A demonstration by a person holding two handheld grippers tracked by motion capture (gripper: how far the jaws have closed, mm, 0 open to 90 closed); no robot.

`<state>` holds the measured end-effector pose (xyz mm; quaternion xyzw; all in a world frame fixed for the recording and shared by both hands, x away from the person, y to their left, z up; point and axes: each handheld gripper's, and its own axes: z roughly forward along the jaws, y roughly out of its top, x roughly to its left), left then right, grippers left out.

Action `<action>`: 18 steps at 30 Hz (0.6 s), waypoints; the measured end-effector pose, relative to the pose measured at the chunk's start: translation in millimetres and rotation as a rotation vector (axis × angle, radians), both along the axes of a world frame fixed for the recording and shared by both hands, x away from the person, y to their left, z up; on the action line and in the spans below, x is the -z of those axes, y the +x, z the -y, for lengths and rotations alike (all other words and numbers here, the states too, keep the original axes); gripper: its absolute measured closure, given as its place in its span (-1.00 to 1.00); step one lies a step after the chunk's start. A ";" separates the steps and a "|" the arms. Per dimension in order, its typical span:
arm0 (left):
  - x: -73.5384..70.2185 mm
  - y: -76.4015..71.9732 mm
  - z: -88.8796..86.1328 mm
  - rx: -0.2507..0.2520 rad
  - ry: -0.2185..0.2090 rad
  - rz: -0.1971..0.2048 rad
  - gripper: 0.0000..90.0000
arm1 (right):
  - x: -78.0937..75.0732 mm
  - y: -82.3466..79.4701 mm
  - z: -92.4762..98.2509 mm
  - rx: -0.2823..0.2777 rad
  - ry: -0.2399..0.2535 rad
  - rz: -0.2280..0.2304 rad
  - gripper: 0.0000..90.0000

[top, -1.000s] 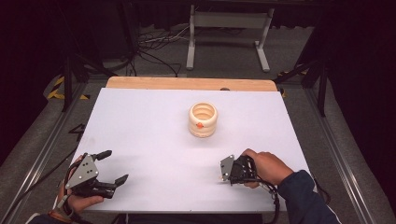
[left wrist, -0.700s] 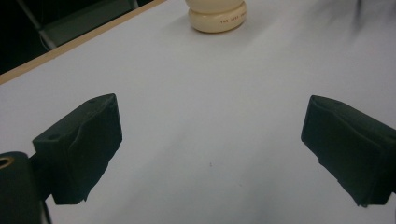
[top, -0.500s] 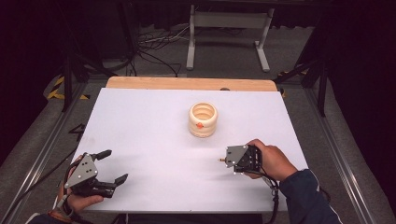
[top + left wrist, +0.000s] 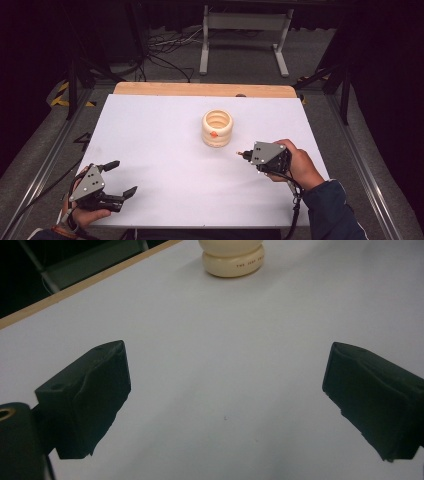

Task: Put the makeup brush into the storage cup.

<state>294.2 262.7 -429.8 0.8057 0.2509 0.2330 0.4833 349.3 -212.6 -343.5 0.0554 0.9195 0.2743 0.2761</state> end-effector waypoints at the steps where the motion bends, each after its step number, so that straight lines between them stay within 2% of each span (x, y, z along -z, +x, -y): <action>1: 0.0 0.0 0.1 0.002 0.000 0.000 -0.87 | -0.5 0.8 0.8 0.008 0.014 0.005 0.88; 7: 0.0 -0.2 0.2 0.000 -0.003 -0.001 -0.87 | -4.4 3.9 4.5 0.052 0.084 0.029 0.88; 12: -0.3 -0.3 -1.0 0.001 -0.006 0.007 -0.87 | -10.8 7.9 7.7 0.078 0.151 0.036 0.88; 18: -0.4 -0.6 -1.4 -0.003 -0.008 0.011 -0.87 | -11.2 13.1 9.2 0.110 0.218 0.039 0.88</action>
